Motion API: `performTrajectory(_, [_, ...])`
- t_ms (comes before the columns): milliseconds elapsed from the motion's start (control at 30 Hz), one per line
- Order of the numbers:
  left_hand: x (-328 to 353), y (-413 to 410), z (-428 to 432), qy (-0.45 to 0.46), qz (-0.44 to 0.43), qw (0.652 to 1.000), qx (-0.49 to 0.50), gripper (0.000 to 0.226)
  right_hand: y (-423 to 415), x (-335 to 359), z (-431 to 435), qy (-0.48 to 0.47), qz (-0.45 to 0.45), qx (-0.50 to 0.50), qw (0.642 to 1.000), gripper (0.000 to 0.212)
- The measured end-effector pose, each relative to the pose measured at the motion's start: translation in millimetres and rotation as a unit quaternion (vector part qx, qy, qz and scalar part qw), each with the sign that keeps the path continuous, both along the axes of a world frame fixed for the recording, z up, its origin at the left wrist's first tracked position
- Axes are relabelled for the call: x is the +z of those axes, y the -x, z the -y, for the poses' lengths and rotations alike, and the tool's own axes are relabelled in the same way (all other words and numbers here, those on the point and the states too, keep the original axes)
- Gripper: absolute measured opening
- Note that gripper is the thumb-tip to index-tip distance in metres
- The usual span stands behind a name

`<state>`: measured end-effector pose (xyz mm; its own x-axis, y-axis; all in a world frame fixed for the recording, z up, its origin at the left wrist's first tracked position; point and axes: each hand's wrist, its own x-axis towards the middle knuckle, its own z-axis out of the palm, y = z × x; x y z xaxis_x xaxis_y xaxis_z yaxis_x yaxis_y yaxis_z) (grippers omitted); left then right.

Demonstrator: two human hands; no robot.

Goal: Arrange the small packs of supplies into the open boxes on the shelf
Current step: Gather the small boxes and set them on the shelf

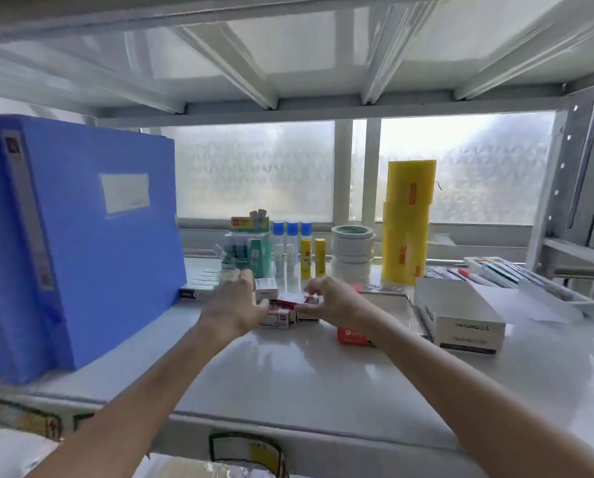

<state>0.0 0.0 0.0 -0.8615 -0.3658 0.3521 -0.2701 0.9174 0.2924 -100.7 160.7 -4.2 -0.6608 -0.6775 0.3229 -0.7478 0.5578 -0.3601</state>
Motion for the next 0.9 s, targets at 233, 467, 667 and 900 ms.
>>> performTrajectory(233, [-16, 6, -27, 0.062, 0.023, 0.998, -0.012, 0.064, 1, 3, 1, 0.025, -0.002, 0.015, 1.0, 0.036])
performTrajectory(467, [20, 6, -48, -0.029, 0.009, 0.997, -0.076, 0.031, 5, 38, -74, -0.038, -0.042, -0.193, 0.98, 0.045])
performTrajectory(667, [45, 50, -130, -0.002, 0.084, 0.966, -0.244, 0.015, -4, 29, -93, -0.173, -0.062, -0.266, 0.946, 0.037])
performTrajectory(900, [32, 63, -118, -0.105, 0.182, 0.939, -0.272, 0.044, -6, 34, -102, -0.188, -0.077, -0.23, 0.952, 0.039])
